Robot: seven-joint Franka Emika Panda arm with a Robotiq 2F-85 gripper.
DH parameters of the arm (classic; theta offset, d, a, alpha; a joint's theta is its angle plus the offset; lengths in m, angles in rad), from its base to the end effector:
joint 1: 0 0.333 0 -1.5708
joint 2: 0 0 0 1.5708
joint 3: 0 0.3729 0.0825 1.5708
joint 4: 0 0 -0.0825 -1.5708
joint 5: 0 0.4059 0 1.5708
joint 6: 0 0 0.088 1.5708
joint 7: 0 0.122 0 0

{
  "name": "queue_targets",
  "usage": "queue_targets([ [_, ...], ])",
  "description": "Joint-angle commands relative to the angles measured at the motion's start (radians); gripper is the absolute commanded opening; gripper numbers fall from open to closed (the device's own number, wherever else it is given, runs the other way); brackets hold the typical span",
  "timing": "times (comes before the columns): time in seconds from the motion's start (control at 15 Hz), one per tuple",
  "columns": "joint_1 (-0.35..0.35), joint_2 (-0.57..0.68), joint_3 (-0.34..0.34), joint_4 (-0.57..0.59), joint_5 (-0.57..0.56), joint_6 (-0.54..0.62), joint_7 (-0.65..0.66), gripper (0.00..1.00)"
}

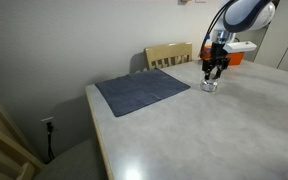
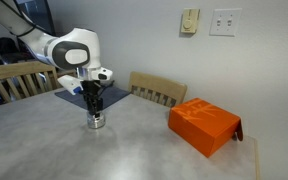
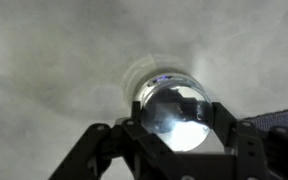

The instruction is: Close the silver jar

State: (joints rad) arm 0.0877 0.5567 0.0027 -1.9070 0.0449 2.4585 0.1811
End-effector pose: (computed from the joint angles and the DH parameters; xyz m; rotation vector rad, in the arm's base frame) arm 0.6705 0.0611 0.2191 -3.1067 0.1960 0.0143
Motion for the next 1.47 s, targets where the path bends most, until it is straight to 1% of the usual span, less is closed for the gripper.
queue_targets([
  [0.0,-0.028,0.039,0.017,0.043,0.017,0.005,-0.053,0.44],
  [0.33,-0.008,0.041,0.005,0.047,-0.001,-0.006,-0.029,0.44],
  [0.53,0.012,0.033,-0.012,0.05,-0.016,-0.036,0.015,0.44],
  [0.67,0.009,0.041,-0.011,0.061,-0.009,-0.056,0.028,0.44],
  [0.73,0.011,0.048,-0.016,0.07,-0.013,-0.067,0.039,0.92],
  [0.8,0.013,0.052,-0.019,0.075,-0.016,-0.077,0.052,0.93],
  [0.93,0.022,0.053,-0.03,0.074,-0.024,-0.077,0.079,1.0],
  [1.2,0.045,0.032,-0.053,0.051,-0.048,-0.065,0.149,1.0],
  [1.4,0.043,0.017,-0.046,0.035,-0.043,-0.052,0.159,1.0],
])
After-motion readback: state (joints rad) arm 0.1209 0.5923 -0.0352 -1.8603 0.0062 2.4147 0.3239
